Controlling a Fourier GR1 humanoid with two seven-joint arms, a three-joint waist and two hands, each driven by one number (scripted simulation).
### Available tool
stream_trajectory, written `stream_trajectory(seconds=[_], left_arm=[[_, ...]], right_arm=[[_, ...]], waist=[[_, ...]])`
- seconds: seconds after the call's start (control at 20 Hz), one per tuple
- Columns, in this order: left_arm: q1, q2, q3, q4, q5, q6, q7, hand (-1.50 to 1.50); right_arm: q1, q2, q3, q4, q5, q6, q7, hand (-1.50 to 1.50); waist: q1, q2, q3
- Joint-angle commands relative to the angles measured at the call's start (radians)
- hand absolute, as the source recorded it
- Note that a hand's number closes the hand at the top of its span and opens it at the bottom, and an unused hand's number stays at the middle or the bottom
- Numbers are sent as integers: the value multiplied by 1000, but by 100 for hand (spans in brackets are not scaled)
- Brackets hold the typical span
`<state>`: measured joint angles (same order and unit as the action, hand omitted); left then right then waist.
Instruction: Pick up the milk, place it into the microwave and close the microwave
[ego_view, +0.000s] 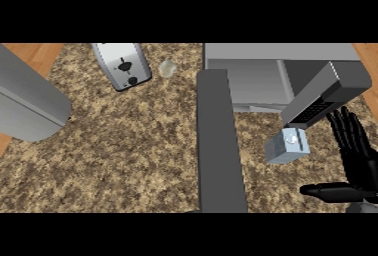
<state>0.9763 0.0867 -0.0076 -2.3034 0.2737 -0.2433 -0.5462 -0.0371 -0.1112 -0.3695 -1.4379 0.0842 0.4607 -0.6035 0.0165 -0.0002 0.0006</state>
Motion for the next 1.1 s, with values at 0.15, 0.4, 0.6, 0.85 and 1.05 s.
stream_trajectory(seconds=[0.15, 0.4, 0.6, 0.85, 1.05], left_arm=[[36, -21, 17, -13, -17, -39, -17, -150], [84, -40, -4, -27, -14, -66, -39, -150], [48, -45, 34, 28, -19, -85, -62, -150], [22, -22, 99, 28, 67, -100, -5, -150], [78, -44, 95, 48, 38, -158, -67, -150]], right_arm=[[-120, -17, 23, 232, 85, -101, -94, -150], [-135, -90, 46, 453, 122, -57, -297, -150], [-151, -80, 80, 504, 122, -77, -307, -150], [-182, -74, 124, 623, 167, -142, -380, -150], [-232, -108, 103, 757, 184, -223, -455, 150]], waist=[[-1, 0, 0], [7, 1, 1], [0, 0, 0], [-2, 2, 0], [5, 1, 1]])
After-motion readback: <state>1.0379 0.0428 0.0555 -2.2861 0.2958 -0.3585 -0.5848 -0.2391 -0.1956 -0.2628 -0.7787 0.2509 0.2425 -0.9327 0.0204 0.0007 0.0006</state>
